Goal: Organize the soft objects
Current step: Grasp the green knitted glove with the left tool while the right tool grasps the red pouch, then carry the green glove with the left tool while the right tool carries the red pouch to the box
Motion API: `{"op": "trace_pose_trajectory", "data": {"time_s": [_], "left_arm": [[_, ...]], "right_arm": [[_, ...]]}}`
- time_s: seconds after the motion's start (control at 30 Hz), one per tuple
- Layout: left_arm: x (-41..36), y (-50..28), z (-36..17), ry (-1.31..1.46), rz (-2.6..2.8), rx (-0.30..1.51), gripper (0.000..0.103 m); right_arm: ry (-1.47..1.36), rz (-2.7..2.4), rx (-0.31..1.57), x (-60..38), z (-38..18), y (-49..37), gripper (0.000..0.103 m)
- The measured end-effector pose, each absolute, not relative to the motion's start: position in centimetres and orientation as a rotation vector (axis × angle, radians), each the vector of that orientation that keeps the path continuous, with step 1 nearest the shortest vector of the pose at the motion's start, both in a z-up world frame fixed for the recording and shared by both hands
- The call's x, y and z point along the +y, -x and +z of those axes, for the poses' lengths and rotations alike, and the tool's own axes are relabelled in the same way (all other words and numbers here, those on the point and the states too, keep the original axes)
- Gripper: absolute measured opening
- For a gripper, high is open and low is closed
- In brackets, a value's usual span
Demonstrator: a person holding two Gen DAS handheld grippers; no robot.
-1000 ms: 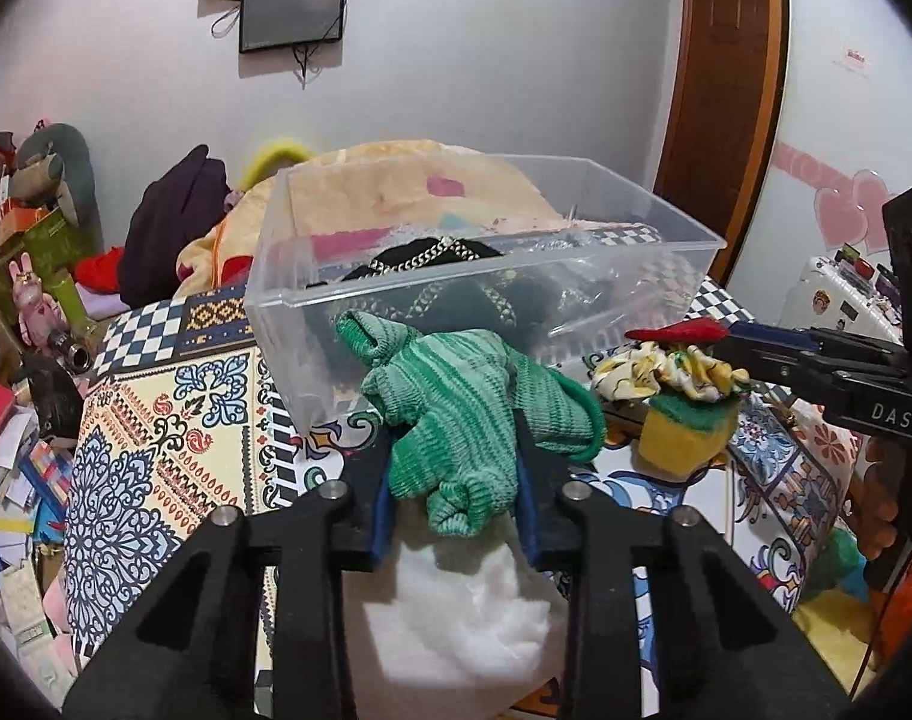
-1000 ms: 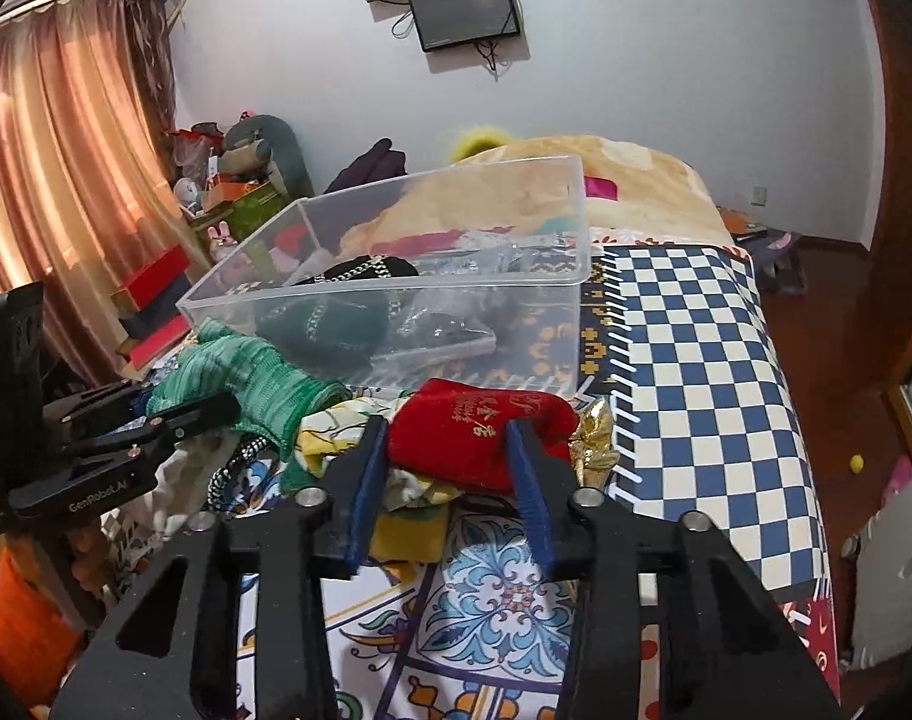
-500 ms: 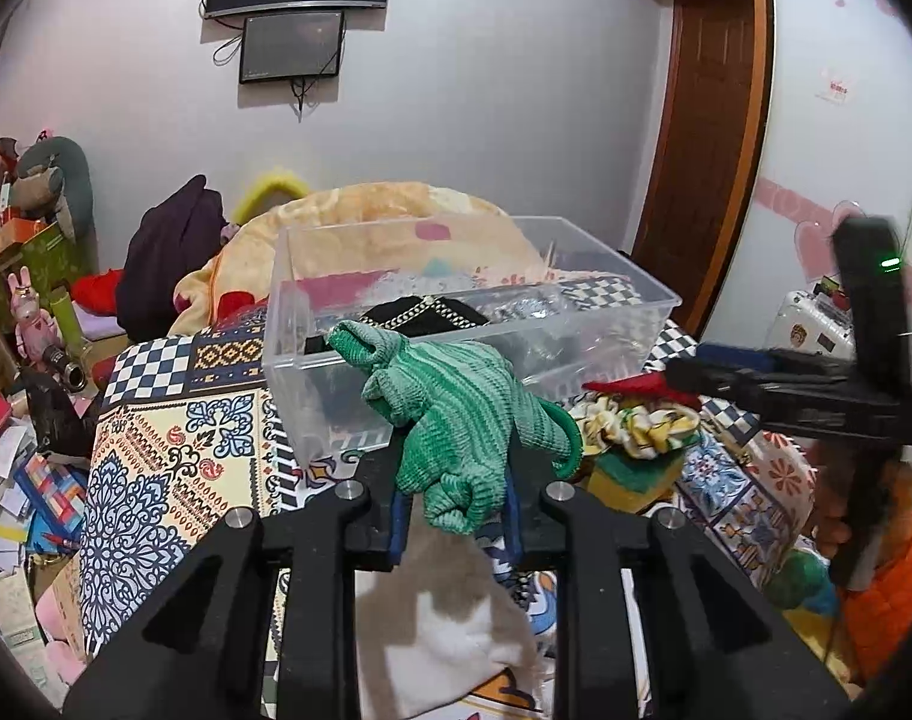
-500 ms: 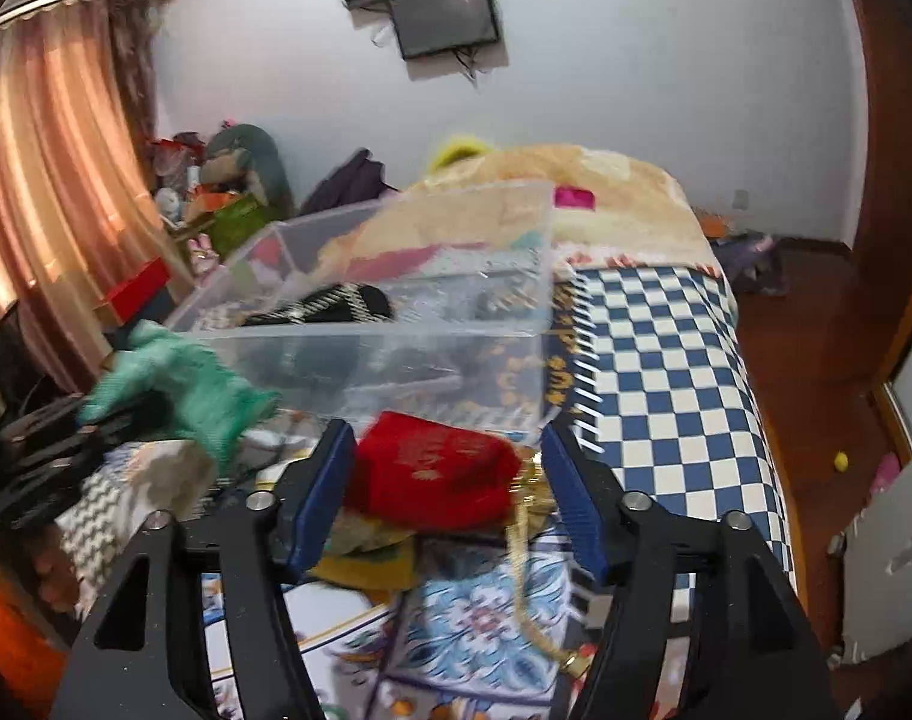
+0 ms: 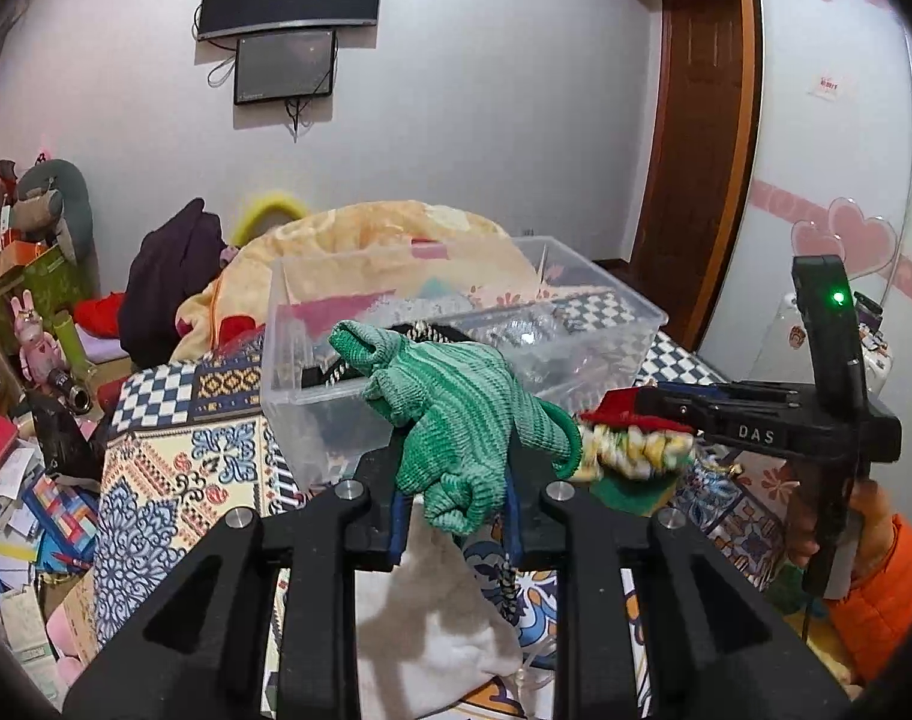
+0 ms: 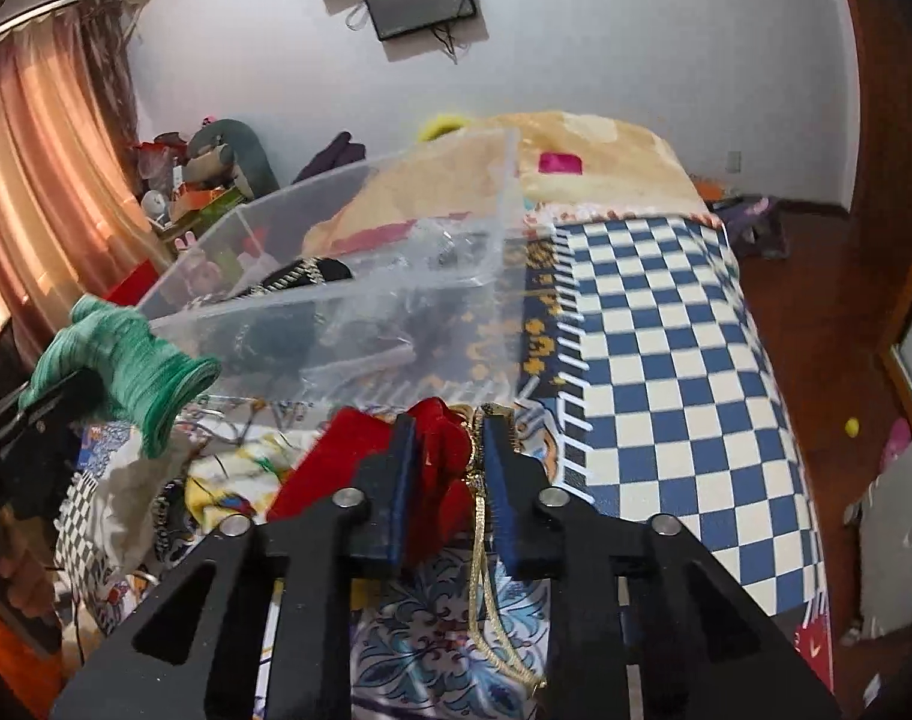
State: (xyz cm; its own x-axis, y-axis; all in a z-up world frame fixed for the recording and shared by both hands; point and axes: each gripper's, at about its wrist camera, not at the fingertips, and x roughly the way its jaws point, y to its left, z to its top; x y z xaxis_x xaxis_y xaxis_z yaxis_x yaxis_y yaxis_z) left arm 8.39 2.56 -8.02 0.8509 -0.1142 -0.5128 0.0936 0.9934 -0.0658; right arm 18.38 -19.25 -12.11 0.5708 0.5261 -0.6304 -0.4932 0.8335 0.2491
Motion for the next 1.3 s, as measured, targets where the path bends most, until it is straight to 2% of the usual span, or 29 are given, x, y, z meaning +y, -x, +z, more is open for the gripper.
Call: {"op": "trace_pose_trajectory", "data": {"time_s": [0.37, 0.8, 1.0, 1.3], "left_arm": [[3.8, -9.4, -5.1, 0.045, -0.069, 0.473, 0.024], [4.6, -13.6, -3.5, 0.070, -0.060, 0.457, 0.024], [3.9, -16.2, -4.3, 0.069, -0.071, 0.504, 0.024], [3.3, -19.6, -7.9, 0.057, -0.076, 0.648, 0.024]], "right_arm": [[-0.051, 0.656, 0.551, -19.3, -5.7, -14.8, 0.016], [-0.049, 0.661, 0.433, -16.6, -1.8, -17.4, 0.016], [-0.041, 0.654, 0.433, -15.3, -1.6, -18.9, 0.016], [0.062, 0.632, 0.546, -13.2, -5.2, -21.2, 0.016]]}}
